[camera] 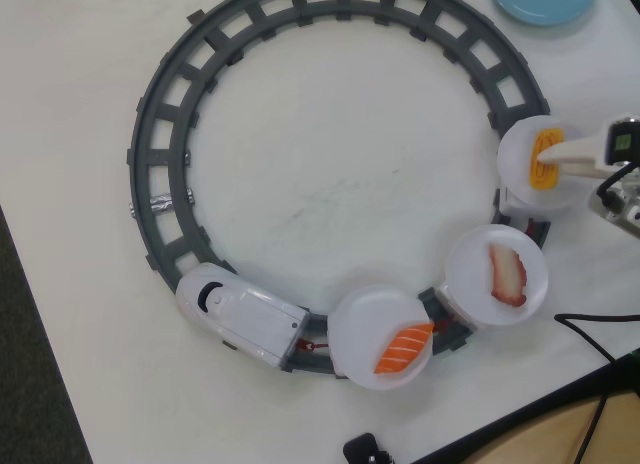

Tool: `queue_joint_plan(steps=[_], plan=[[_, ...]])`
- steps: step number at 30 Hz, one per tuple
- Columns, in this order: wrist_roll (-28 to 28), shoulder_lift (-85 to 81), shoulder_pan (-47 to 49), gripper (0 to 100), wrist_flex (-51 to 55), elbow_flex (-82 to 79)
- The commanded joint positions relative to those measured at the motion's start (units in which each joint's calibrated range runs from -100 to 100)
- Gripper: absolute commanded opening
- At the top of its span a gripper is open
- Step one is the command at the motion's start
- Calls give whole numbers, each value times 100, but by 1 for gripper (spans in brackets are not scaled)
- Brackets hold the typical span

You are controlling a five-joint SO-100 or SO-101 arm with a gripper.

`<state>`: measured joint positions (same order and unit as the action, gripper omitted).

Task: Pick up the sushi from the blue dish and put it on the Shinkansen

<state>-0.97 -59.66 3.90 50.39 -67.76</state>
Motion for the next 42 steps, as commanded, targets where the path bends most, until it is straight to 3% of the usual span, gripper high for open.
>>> queue_joint_plan(steps=[1,9,16,24,29,35,42], plan=[[29,-75,94,7,48,-208],[34,-84,350,16,40,-567],[-24,-159,341,31,297,-235],[13,-176,156,31,1469,1372],[71,-176,-1534,31,1948,2010],[154,-735,-4166,31,2256,861],[149,-2706,-5275,31,2239,-1213]])
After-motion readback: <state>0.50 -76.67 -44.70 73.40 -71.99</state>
